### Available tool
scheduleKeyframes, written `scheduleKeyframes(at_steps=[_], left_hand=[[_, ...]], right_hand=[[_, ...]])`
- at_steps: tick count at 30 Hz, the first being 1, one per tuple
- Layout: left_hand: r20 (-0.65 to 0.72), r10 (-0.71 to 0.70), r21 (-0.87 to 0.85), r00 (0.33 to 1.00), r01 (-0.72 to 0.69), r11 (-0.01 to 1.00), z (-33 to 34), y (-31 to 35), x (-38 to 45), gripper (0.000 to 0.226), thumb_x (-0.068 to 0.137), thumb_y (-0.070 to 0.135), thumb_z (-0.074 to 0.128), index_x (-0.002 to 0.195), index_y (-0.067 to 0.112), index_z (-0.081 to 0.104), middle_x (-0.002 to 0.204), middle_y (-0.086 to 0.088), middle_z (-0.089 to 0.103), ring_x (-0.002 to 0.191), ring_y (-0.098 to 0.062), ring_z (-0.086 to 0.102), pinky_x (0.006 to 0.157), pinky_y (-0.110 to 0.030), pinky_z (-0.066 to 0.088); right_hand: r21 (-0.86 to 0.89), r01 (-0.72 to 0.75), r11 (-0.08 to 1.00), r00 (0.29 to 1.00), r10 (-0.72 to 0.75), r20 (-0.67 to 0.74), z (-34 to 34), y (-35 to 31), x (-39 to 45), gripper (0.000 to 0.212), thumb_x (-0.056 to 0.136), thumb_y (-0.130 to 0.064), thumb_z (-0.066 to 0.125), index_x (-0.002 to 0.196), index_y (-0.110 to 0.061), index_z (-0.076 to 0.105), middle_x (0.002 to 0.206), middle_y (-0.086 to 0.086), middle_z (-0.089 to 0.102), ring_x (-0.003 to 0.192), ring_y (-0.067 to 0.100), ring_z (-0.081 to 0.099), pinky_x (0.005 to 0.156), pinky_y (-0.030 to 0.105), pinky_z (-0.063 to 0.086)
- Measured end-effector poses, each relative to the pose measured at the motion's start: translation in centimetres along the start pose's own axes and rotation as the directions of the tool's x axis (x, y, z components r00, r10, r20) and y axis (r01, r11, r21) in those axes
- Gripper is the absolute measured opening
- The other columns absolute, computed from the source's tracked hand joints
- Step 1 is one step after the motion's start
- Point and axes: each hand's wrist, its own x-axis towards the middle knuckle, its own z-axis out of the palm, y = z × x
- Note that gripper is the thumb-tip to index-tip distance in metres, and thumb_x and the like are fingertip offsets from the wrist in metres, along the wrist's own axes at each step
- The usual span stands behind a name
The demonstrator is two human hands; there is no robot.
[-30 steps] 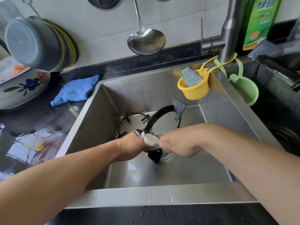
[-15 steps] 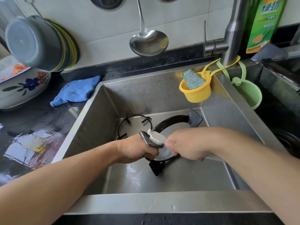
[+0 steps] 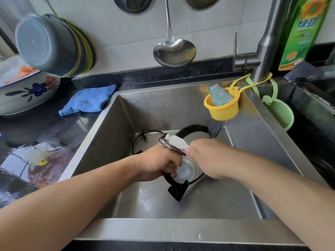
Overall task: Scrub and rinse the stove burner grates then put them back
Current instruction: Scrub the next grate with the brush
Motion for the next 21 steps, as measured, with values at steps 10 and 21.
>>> scheduleKeyframes(at_steps=[10, 21], left_hand=[[-0.165, -0.061, -0.156, 0.984, 0.035, 0.987, 0.5, 0.7, 0.2, 0.049, 0.076, -0.016, 0.040, 0.051, 0.023, 0.023, 0.049, 0.002, 0.014, 0.043, -0.015, 0.010, 0.049, -0.024, 0.031], [-0.152, -0.072, -0.108, 0.986, 0.056, 0.993, 0.8, 0.8, 0.1, 0.051, 0.077, -0.016, 0.038, 0.045, 0.022, 0.028, 0.047, 0.001, 0.016, 0.054, -0.019, 0.005, 0.051, -0.025, 0.030]], right_hand=[[-0.028, -0.166, 0.986, 0.986, 0.165, -0.035, -0.7, 2.1, 2.7, 0.031, 0.107, -0.011, 0.030, 0.131, -0.010, 0.050, 0.130, 0.015, 0.052, 0.119, 0.034, 0.054, 0.077, 0.034, 0.040], [0.203, -0.124, 0.971, 0.989, 0.137, -0.053, 0.5, 0.9, 2.4, 0.030, 0.108, -0.023, 0.031, 0.120, -0.016, 0.058, 0.123, 0.012, 0.058, 0.109, 0.031, 0.055, 0.080, 0.032, 0.042]])
